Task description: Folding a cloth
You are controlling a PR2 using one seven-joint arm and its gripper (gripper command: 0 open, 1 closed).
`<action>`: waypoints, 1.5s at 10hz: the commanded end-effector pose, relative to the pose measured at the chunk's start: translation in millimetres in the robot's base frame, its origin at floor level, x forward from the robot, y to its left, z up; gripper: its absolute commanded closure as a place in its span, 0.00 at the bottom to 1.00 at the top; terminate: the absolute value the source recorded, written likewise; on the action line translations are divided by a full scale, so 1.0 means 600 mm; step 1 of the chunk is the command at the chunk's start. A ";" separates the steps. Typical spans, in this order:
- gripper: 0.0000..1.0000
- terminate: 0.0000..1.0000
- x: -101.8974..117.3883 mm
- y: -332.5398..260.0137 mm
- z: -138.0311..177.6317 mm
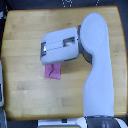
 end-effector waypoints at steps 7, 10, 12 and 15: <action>0.00 0.00 -0.009 -0.039 0.014; 0.00 0.00 0.033 -0.039 0.093; 0.00 0.00 0.069 -0.056 0.170; 0.00 0.00 0.082 -0.070 0.238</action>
